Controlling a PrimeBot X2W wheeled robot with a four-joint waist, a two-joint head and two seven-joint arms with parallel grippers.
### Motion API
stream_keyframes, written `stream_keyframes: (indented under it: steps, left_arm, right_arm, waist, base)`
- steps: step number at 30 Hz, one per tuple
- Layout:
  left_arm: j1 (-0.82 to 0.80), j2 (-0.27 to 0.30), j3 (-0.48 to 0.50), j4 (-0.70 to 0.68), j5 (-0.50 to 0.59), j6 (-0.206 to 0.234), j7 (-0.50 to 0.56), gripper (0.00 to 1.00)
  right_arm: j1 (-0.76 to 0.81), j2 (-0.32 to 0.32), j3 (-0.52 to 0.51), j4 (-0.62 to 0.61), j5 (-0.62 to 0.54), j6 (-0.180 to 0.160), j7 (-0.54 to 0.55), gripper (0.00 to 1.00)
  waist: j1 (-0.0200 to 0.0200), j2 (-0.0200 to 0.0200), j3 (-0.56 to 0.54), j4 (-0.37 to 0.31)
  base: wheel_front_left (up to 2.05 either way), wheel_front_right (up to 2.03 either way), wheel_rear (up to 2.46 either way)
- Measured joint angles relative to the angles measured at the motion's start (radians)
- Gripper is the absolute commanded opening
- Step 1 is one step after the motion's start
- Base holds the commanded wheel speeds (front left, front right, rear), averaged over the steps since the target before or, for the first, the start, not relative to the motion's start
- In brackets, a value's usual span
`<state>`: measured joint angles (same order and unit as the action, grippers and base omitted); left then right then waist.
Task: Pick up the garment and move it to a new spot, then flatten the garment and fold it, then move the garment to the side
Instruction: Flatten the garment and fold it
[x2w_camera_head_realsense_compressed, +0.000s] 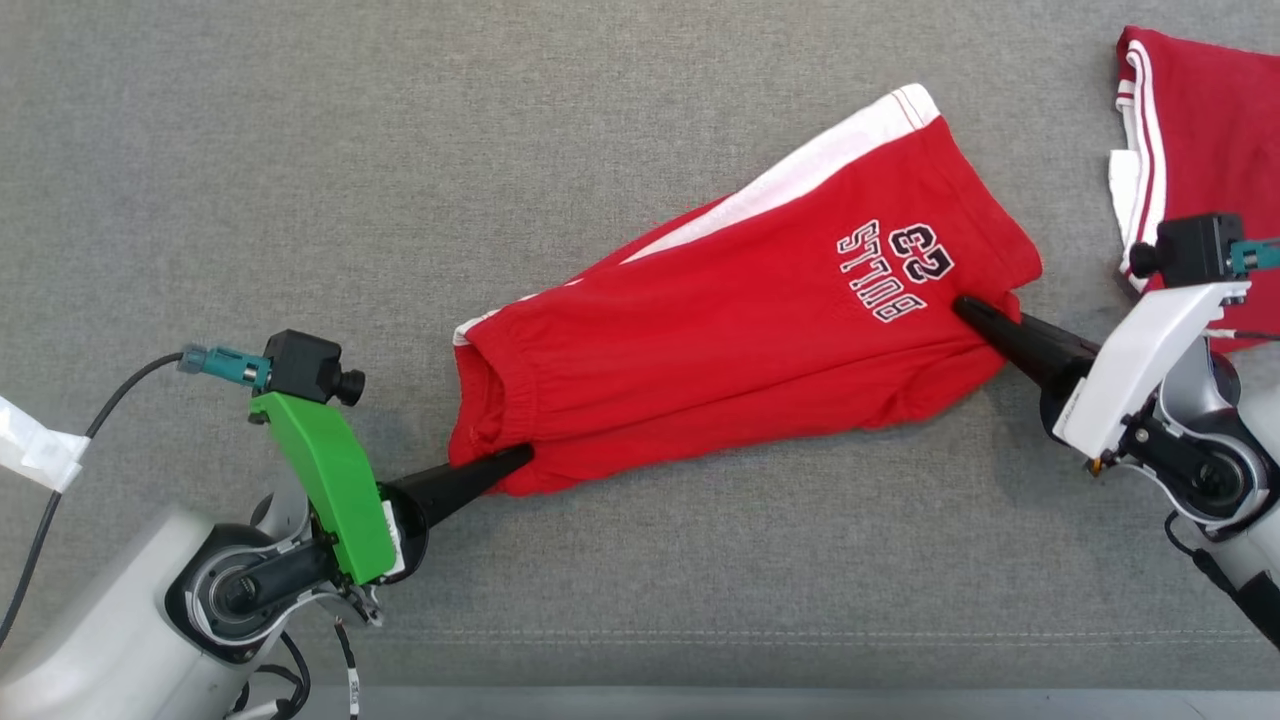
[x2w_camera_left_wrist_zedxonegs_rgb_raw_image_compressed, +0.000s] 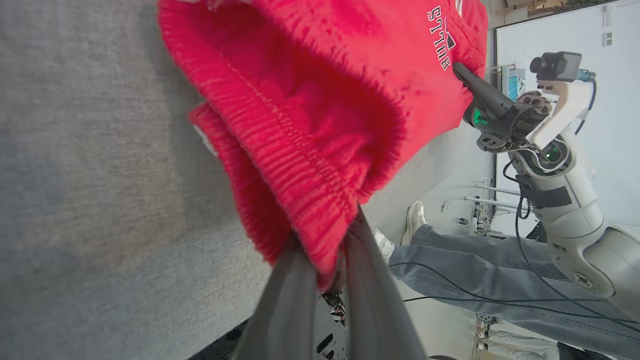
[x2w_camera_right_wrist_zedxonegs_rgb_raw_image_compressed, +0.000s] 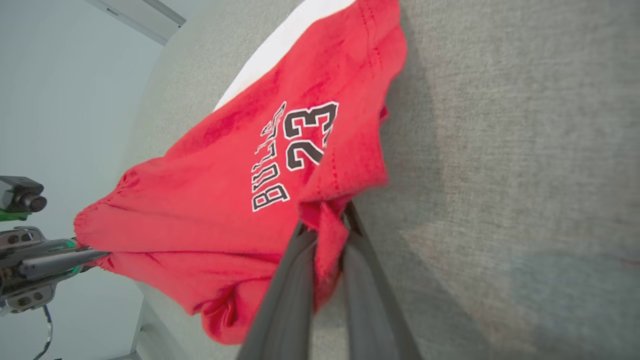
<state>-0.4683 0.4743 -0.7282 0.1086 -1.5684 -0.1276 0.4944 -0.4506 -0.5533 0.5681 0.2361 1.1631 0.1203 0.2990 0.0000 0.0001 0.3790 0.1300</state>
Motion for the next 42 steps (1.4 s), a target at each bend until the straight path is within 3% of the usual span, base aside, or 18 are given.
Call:
stream_keyframes:
  steps: [12,14,15,16,17,18,19,20,21,22,23,34,42]
  left_arm:
    - [0.054,0.056,-0.007,-0.034,-0.026,0.000,0.045,0.00]
    - [0.056,0.071,0.000,-0.036,-0.017,0.000,0.035,0.10]
    - [0.056,0.080,0.004,-0.035,-0.007,0.000,0.025,0.27]
    - [0.056,0.087,0.007,-0.035,0.016,0.000,0.014,0.36]
    - [0.056,0.089,0.010,-0.034,0.044,-0.001,-0.001,0.36]
    - [0.056,0.089,0.011,-0.033,0.059,-0.002,-0.016,0.49]
    - [0.056,0.089,0.010,-0.033,0.079,-0.002,-0.027,0.76]
    - [0.057,0.089,0.011,-0.033,0.098,-0.002,-0.040,0.83]
    - [0.059,0.091,0.011,-0.031,0.108,-0.002,-0.055,0.91]
    - [0.060,0.094,0.011,-0.027,0.117,-0.002,-0.068,1.00]
    - [0.064,0.098,0.011,-0.023,0.133,-0.002,-0.080,1.00]
    - [0.161,0.072,-0.021,-0.021,0.156,-0.002,-0.139,1.00]
    - [0.141,0.099,-0.022,-0.015,0.405,0.016,-0.281,1.00]
  right_arm:
    - [0.179,-0.011,-0.016,-0.136,0.018,-0.039,-0.083,0.00]
    - [0.197,-0.012,-0.009,-0.153,0.017,-0.043,-0.087,0.00]
    - [0.205,-0.012,-0.003,-0.158,0.014,-0.044,-0.088,0.00]
    - [0.212,-0.013,0.001,-0.162,0.012,-0.050,-0.088,0.00]
    - [0.219,-0.014,0.005,-0.164,0.007,-0.053,-0.088,0.00]
    - [0.224,-0.015,0.011,-0.167,0.004,-0.059,-0.088,0.07]
    - [0.230,-0.017,0.015,-0.170,0.000,-0.061,-0.088,0.39]
    - [0.237,-0.019,0.017,-0.171,-0.002,-0.066,-0.088,0.48]
    - [0.243,-0.024,0.019,-0.171,-0.003,-0.073,-0.087,0.65]
    - [0.248,-0.030,0.021,-0.172,-0.008,-0.079,-0.087,0.93]
    - [0.251,-0.033,0.023,-0.174,-0.012,-0.079,-0.087,1.00]
    - [0.265,-0.041,0.018,-0.216,-0.031,-0.105,-0.105,1.00]
    - [0.230,-0.074,0.003,-0.199,-0.064,-0.122,-0.095,1.00]
  waist:
    - [0.0000,0.0000,0.002,-0.010]
    - [0.0000,0.0000,-0.005,-0.010]
    - [0.0000,0.0000,-0.008,-0.010]
    - [0.0000,0.0000,-0.012,-0.010]
    - [0.0000,0.0000,-0.015,-0.010]
    - [0.0000,0.0000,-0.019,-0.011]
    - [0.0000,-0.0001,-0.023,-0.011]
    - [0.0001,0.0000,-0.027,-0.011]
    - [0.0001,0.0000,-0.030,-0.011]
    - [0.0000,0.0000,-0.033,-0.011]
    - [0.0001,0.0000,-0.036,-0.012]
    - [0.0000,0.0000,-0.070,-0.024]
    - [0.0000,0.0000,-0.092,-0.008]
  base:
    - [0.00,0.00,0.00]
    - [0.00,0.00,0.00]
    - [0.00,0.00,0.00]
    - [0.00,0.00,0.00]
    - [0.00,0.00,0.00]
    - [0.00,0.00,0.00]
    - [0.00,0.00,0.00]
    - [0.00,0.00,0.00]
    - [0.00,0.00,0.00]
    - [0.00,0.00,0.00]
    - [0.00,0.00,0.00]
    - [0.00,0.00,0.00]
    - [0.00,0.00,0.00]
